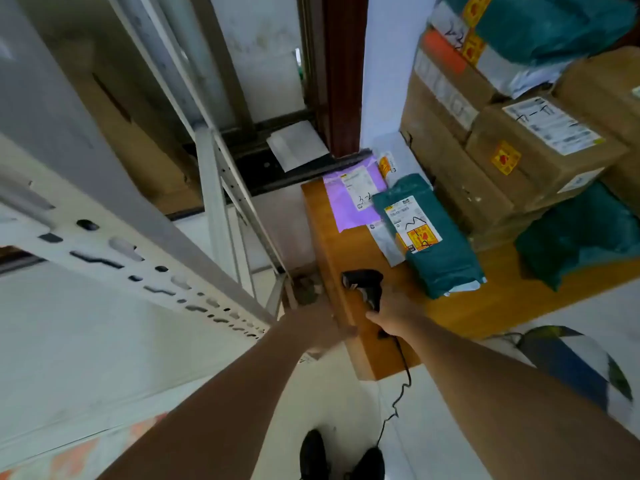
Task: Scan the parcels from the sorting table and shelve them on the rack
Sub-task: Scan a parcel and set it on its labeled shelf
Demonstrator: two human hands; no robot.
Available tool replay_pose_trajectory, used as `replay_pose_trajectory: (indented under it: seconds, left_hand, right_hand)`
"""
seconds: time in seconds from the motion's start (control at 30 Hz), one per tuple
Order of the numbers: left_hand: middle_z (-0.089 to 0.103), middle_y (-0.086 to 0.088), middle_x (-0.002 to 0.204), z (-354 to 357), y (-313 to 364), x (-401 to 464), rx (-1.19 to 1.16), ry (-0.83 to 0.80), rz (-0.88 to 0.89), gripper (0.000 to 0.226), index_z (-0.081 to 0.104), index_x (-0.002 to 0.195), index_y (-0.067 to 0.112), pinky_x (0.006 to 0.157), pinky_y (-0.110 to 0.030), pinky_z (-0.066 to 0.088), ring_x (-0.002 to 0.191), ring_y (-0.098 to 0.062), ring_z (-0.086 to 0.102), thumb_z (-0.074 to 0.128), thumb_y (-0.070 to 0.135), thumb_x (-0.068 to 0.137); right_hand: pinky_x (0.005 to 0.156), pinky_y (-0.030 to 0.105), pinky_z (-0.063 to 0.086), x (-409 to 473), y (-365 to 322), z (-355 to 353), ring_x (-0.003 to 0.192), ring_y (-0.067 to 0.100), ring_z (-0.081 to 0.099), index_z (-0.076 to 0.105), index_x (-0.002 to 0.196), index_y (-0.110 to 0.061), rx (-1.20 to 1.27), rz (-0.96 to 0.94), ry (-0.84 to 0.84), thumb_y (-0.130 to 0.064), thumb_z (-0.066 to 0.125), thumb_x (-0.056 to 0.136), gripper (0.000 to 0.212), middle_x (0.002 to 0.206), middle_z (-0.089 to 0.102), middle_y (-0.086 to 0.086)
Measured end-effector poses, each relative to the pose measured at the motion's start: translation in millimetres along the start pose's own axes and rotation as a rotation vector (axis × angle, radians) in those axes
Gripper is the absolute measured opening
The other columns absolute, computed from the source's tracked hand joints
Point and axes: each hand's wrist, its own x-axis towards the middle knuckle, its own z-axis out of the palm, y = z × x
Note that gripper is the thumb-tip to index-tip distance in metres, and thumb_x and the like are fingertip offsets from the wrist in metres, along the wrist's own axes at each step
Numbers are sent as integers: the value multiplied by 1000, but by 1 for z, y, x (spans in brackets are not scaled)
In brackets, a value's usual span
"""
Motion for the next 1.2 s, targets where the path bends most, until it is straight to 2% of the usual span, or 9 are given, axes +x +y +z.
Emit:
replay_pose_trajectory:
  seconds: [0.17, 0.23, 0.33, 0.4, 0.5, 0.6, 0.8, 1.0, 1.2]
  left_hand:
    - [61, -10, 144, -10, 0, -1, -36, -8, -7, 60, 55, 147, 13, 106, -40, 48, 132, -30, 60, 60, 52, 101]
    - [63, -10, 143, -17, 5, -4, -10, -9, -16, 61, 58, 144, 13, 105, -41, 50, 131, -30, 61, 59, 56, 101]
    - [59, -2, 146, -29, 18, -10, 26, -24, 52, 64, 54, 149, 17, 108, -39, 47, 131, -27, 59, 55, 60, 102]
    - [59, 8, 138, -39, 29, -16, 51, -26, 125, 64, 55, 146, 25, 101, -36, 46, 120, -22, 60, 50, 70, 101]
    - [59, -3, 149, -53, 42, -24, 104, -11, 167, 77, 55, 147, 25, 106, -40, 47, 130, -25, 58, 47, 80, 94]
    - [47, -7, 162, -64, 58, -41, 119, 13, 196, 82, 46, 157, 21, 115, -43, 40, 145, -28, 47, 49, 77, 96]
    - [21, -4, 176, -74, 74, -66, 259, 28, 265, 93, 27, 167, 23, 128, -48, 23, 160, -29, 23, 42, 81, 96]
    - [32, -6, 171, -76, 88, -69, 303, 57, 325, 93, 35, 164, 23, 120, -42, 35, 154, -28, 36, 44, 83, 93]
    - [40, -6, 167, -80, 119, -67, 214, 110, 414, 81, 42, 160, 22, 115, -36, 37, 149, -27, 43, 45, 75, 99]
  right_hand:
    - [84, 34, 58, 5, 1, 4, 101, 23, 67, 40, 136, -18, 113, 47, 38, -37, 63, 94, 52, 119, 60, 5]
    - [73, 31, 58, 0, 0, -3, 96, 24, 68, 34, 139, -18, 211, 69, 50, -30, 68, 91, 60, 122, 57, 7]
    - [76, 36, 62, -14, 0, -20, 97, 23, 69, 30, 141, -18, 340, 84, 143, -23, 76, 84, 73, 117, 62, 6]
    - [78, 42, 62, -28, 6, -37, 94, 23, 70, 33, 136, -20, 458, 77, 188, -19, 76, 81, 69, 109, 65, 5]
    - [74, 34, 60, -57, 21, -56, 89, 18, 69, 41, 130, -20, 530, 53, 217, -11, 72, 83, 57, 105, 65, 4]
    - [82, 35, 61, -93, 41, -54, 98, 14, 67, 43, 132, -24, 542, 90, 230, -12, 68, 89, 52, 109, 66, -1]
    - [79, 39, 57, -157, 69, -63, 86, 20, 67, 45, 131, -19, 565, 215, 476, -18, 65, 94, 42, 90, 64, -2]
    - [69, 39, 52, -217, 80, -122, 83, 32, 66, 48, 124, -19, 485, 240, 741, -13, 64, 91, 37, 86, 62, 3]
    - [58, 36, 57, -245, 75, -195, 74, 23, 69, 37, 124, -30, 210, 221, 781, -25, 64, 91, 43, 95, 69, 2]
